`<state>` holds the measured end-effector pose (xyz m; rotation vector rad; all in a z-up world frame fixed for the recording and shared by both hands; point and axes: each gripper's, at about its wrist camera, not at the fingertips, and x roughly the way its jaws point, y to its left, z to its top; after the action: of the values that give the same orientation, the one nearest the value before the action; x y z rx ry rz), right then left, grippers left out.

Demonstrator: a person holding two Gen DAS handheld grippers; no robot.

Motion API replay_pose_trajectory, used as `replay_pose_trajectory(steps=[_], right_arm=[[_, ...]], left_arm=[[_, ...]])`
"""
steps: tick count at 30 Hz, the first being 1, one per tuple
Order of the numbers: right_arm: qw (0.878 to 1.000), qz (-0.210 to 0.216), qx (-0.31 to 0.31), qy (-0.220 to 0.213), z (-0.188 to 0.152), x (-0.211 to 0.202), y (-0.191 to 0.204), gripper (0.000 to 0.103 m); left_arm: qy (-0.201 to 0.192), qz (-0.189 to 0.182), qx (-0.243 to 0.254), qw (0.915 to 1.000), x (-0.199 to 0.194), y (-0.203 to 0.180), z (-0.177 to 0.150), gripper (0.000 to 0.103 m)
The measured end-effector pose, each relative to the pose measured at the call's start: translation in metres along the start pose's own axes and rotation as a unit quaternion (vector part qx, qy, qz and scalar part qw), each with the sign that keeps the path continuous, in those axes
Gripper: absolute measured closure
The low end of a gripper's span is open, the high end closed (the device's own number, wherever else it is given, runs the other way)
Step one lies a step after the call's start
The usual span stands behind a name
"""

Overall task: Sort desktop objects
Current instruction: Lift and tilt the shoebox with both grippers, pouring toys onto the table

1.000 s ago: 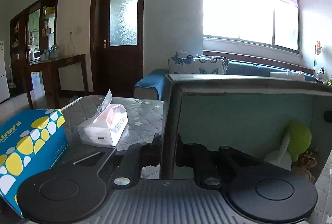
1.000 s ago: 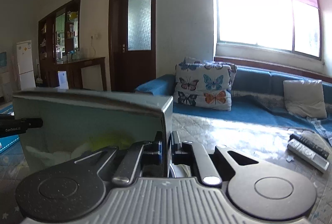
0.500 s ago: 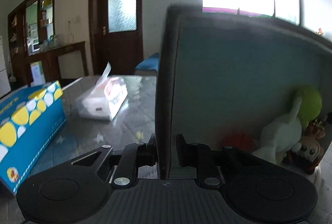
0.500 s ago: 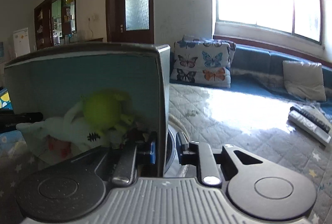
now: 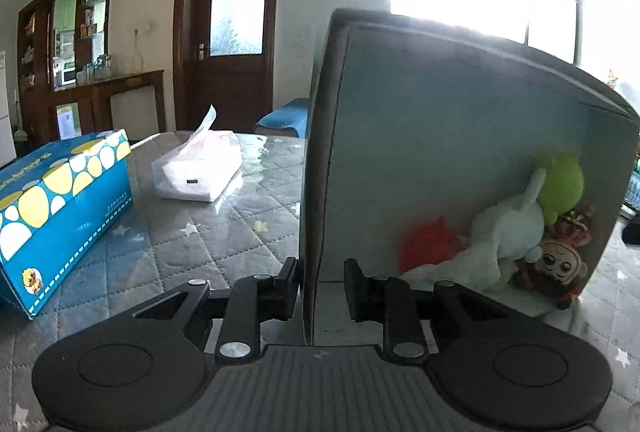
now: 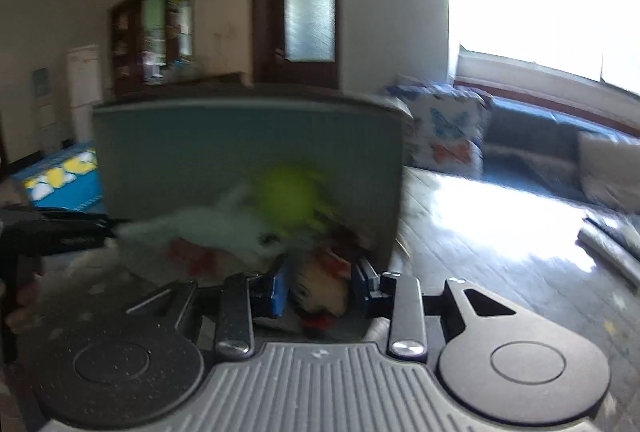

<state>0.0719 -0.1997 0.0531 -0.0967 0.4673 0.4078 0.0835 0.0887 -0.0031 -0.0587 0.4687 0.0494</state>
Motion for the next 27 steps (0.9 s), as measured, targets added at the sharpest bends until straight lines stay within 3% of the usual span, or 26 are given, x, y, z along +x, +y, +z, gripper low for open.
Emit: replay_pose_trajectory(steps=[7,13,19,27], right_arm=[[0.999,0.022,-0.016,-0.024,0.030,0.029,0.028,0.068],[1.000,0.006,-0.017,-0.013,0.039,0.054,0.038,0.060],[0.999,0.022,-0.022,0.028,0.024,0.038,0.039,0.061],[0.999,0.026,-0.030,0.024,0.020,0.022,0.040,0.059]], left_arm=[[0.013,-0.018,-0.002,0.9998,-0.010,0.003,-0.014,0.078],[0.004,-0.052,0.026,0.9983,-0.032,-0.010,-0.017,0.078],[-0.029,-0.073,0.044,0.9960,-0.032,-0.033,0.002,0.074],[-0.018,-0.071,0.024,0.9970,-0.002,-0.043,0.012,0.075]])
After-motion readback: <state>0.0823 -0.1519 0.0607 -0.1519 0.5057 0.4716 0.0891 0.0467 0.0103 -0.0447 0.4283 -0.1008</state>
